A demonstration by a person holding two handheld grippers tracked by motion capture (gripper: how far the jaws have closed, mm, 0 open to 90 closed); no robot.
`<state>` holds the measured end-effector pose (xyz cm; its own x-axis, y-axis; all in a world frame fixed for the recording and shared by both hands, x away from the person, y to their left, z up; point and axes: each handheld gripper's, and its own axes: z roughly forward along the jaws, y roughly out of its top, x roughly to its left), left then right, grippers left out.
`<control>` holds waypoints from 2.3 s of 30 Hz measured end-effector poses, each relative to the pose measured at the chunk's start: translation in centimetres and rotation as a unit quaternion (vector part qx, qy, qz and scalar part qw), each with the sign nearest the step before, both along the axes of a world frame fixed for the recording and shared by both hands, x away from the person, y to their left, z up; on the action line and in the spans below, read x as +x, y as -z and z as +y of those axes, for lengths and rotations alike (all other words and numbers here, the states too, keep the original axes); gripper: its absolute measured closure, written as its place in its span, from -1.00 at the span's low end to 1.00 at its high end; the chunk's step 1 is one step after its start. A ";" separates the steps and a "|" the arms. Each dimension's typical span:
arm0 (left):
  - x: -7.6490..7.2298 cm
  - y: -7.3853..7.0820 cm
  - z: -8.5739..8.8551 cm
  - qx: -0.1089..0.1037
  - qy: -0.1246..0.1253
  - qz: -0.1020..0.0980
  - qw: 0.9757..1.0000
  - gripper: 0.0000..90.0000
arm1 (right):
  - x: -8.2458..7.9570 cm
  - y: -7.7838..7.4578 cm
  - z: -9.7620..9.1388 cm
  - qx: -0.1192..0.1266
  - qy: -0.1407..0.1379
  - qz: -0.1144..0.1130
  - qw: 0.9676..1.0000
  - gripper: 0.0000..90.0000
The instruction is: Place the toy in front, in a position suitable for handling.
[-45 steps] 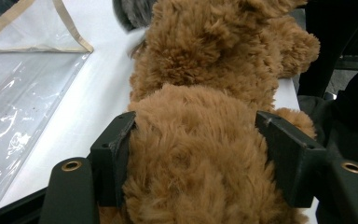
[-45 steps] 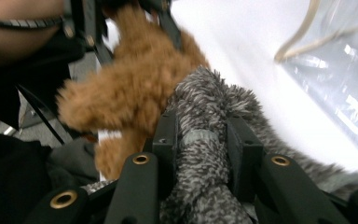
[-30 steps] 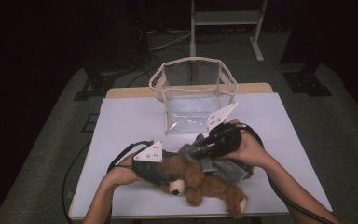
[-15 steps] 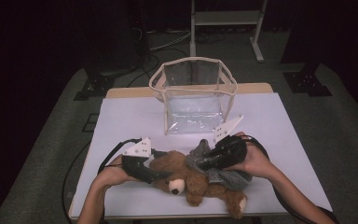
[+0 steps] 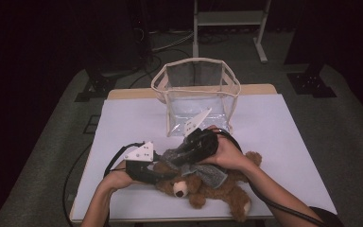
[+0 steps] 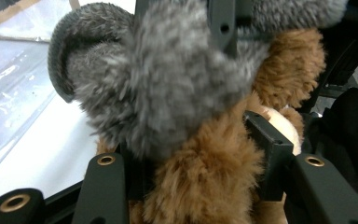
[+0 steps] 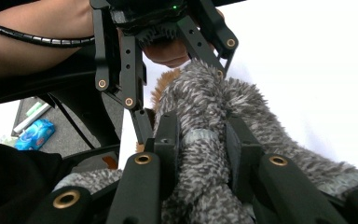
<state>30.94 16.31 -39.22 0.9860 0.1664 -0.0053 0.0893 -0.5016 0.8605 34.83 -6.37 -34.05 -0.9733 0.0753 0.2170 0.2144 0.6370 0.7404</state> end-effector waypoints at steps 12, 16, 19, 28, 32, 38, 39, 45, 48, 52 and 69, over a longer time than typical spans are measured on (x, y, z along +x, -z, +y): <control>-0.2 -0.2 -0.6 0.002 0.002 -0.011 1.000 0.02 | -0.7 0.4 -6.5 -0.016 0.050 -0.005 0.999 0.54; -0.1 -0.2 -0.9 0.008 -0.007 -0.019 1.000 -0.06 | -2.0 0.7 -5.7 -0.013 0.028 -0.006 1.000 0.55; -0.2 -0.3 -0.7 0.008 -0.007 -0.018 1.000 -0.05 | -2.9 0.7 -5.2 -0.015 0.005 -0.007 1.000 0.55; -0.5 -0.5 -0.7 0.016 0.011 -0.025 0.999 0.00 | -1.5 -0.4 -10.1 0.004 0.079 -0.022 0.997 0.54; -0.6 -0.6 -0.7 0.020 0.014 -0.026 0.999 -0.01 | -0.9 0.0 -12.2 -0.003 0.121 -0.023 0.992 0.54; -0.4 -1.1 -0.9 0.021 0.008 -0.015 1.000 -0.29 | -2.1 1.6 -11.7 -0.010 0.107 -0.014 0.994 0.54; -0.4 -1.3 -1.1 0.019 0.007 -0.011 1.000 -0.37 | -2.5 1.7 -11.5 -0.010 0.105 -0.017 0.994 0.54; -0.4 -0.9 -3.5 0.047 0.004 0.014 0.999 -0.73 | -4.4 1.9 -11.5 -0.009 0.092 -0.023 0.995 0.55; -0.4 -0.7 -4.1 0.059 0.002 0.014 0.998 -0.80 | -4.9 1.6 -11.7 -0.011 0.089 -0.028 0.996 0.54; 0.3 -0.2 -5.0 0.073 -0.022 0.029 0.997 -0.79 | -3.3 1.0 -13.0 -0.001 0.118 -0.031 0.993 0.53; 3.4 -3.4 -6.9 0.062 -0.052 -0.080 0.994 0.14 | 2.9 0.5 -14.2 0.006 0.159 -0.003 0.987 0.52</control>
